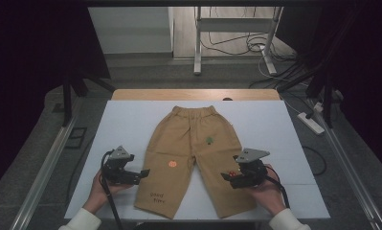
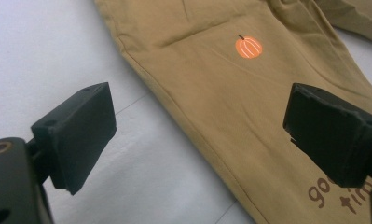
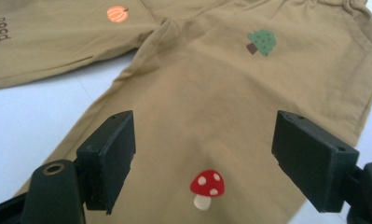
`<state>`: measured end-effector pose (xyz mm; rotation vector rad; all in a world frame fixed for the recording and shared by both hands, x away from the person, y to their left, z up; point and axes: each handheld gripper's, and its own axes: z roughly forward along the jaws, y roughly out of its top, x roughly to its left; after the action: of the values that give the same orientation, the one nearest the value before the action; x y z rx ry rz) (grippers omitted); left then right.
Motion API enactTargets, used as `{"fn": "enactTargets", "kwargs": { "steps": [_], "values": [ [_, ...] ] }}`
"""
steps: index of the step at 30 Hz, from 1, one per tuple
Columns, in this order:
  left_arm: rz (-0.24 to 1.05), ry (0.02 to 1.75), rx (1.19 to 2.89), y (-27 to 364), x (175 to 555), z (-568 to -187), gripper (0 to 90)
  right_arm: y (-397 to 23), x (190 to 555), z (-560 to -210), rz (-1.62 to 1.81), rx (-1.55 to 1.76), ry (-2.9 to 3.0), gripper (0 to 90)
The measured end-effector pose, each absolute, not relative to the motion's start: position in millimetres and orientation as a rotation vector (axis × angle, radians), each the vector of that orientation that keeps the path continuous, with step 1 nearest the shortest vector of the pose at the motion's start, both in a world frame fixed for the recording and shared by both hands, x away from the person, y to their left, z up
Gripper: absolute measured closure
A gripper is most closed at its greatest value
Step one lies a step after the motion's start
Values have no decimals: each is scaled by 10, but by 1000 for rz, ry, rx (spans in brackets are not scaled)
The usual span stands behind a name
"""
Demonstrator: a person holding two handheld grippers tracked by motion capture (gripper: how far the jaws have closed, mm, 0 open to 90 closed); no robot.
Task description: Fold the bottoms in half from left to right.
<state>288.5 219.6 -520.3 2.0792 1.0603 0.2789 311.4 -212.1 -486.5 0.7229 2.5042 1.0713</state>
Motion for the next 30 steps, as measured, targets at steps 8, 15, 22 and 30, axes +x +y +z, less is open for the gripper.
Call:
{"fn": "enactTargets", "kwargs": {
  "steps": [8, 15, 22, 30],
  "values": [
    [278, 1077, 2072, 2219, 2884, -5213, 93, -1961, 3134, -4879, 1061, 684, 2529, 219],
    [278, 1077, 2075, 2209, 2884, -5218, 93, -1851, 3145, -4864, 1068, 658, 2546, 219],
    [286, 1075, 2070, 2201, 2882, -5207, 93, -1746, 3149, -4859, 1070, 634, 2552, 219],
    [280, 1075, 2073, 2199, 2896, -5215, 93, -1609, 3145, -4845, 1093, 610, 2561, 219]
  ]
}}
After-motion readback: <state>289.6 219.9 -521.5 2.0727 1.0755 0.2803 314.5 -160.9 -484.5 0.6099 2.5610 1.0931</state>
